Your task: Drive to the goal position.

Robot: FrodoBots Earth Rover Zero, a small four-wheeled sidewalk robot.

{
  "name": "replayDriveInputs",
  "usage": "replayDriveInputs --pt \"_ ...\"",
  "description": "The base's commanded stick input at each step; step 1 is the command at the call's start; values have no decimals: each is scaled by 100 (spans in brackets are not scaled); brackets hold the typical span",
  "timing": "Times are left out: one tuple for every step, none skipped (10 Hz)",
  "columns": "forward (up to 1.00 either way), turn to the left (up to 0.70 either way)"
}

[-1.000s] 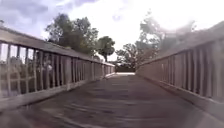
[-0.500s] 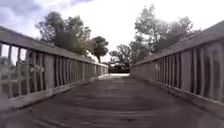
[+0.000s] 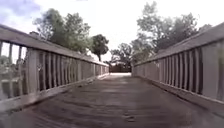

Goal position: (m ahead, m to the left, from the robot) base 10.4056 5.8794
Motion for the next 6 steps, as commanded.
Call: replayDriveInputs --pt "100 -40" --pt "100 -26" --pt "100 -9" --pt "100 0" --pt "100 0" --pt "100 0"
